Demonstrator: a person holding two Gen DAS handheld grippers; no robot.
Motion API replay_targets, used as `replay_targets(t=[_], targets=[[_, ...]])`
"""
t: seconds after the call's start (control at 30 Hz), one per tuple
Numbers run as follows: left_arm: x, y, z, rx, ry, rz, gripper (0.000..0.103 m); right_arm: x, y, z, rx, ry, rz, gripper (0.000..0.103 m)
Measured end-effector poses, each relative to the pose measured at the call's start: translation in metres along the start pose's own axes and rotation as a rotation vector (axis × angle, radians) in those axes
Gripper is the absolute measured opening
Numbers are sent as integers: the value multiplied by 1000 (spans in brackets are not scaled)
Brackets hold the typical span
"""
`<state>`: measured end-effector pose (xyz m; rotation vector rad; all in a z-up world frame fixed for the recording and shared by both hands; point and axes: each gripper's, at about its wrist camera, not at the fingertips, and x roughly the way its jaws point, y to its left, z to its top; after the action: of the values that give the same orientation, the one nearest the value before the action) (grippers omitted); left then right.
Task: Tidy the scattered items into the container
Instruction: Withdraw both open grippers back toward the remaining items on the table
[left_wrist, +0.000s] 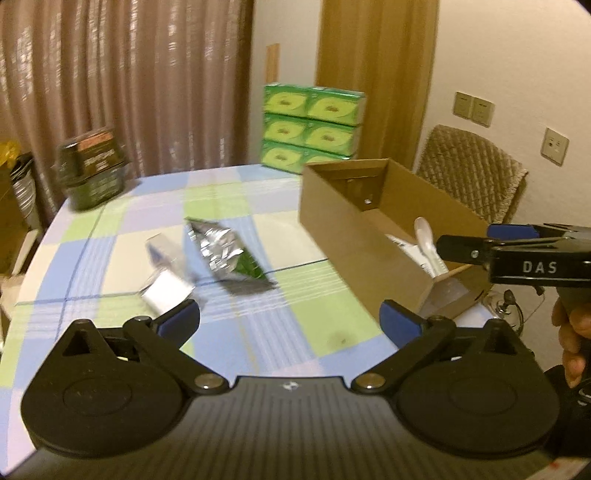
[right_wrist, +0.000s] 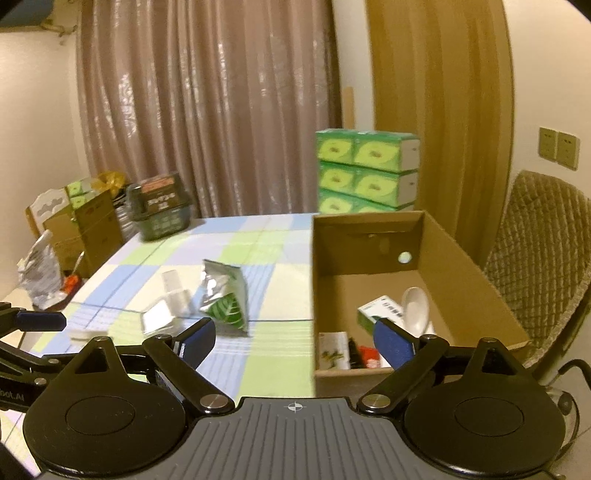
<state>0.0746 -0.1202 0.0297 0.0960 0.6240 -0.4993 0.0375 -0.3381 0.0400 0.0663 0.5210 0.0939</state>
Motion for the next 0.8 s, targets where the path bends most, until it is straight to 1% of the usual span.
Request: replay_targets(t=[0.23, 0.43, 0.8], targets=[[-26, 28, -20, -51, 17, 58, 102, 0, 31, -6, -38, 14, 48, 93], [-44, 51, -33, -91, 12, 100, 102, 0, 50, -12, -72, 33, 75, 94], [-55, 87, -53, -142, 33, 161, 102, 12, 76, -21, -125, 65, 111, 94]])
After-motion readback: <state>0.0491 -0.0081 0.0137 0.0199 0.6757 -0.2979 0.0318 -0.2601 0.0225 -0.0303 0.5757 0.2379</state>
